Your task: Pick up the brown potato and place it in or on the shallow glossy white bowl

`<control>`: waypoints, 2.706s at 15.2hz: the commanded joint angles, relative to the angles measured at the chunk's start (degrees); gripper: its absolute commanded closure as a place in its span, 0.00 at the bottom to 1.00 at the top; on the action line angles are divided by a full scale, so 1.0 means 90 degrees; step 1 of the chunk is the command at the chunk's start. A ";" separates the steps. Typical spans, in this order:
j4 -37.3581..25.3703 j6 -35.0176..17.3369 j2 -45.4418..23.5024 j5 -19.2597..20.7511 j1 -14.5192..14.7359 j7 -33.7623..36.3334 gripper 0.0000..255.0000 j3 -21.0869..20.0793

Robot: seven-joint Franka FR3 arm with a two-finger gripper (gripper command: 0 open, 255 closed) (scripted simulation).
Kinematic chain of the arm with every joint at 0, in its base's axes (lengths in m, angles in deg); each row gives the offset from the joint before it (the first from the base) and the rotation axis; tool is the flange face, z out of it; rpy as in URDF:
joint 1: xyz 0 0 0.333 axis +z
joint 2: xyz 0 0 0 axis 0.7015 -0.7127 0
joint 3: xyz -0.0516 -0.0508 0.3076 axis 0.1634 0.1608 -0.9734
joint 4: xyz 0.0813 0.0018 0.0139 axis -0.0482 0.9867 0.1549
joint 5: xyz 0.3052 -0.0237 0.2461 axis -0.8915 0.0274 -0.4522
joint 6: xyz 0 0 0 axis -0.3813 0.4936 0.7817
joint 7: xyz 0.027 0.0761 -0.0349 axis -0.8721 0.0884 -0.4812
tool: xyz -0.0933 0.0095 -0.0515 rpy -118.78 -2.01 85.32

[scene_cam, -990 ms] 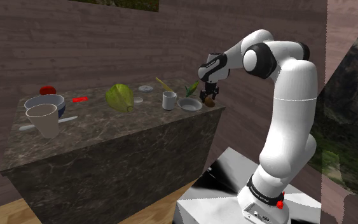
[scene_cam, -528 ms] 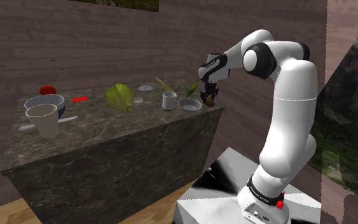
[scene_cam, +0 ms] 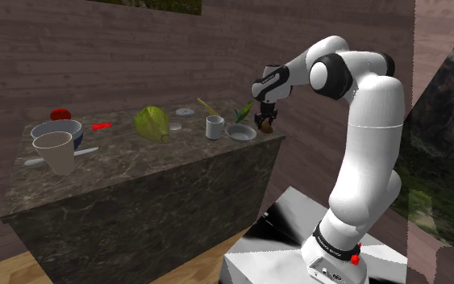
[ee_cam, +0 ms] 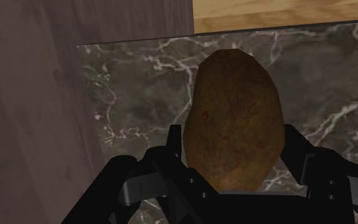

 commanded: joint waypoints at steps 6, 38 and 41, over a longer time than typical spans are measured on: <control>-0.0211 0.0492 0.0294 0.0102 0.0049 0.0022 1.00 0.0047; -0.0166 0.1401 0.1083 0.0597 0.1274 0.1937 1.00 -0.0534; -0.0011 0.1166 0.1000 0.0584 0.1266 0.1952 1.00 -0.0538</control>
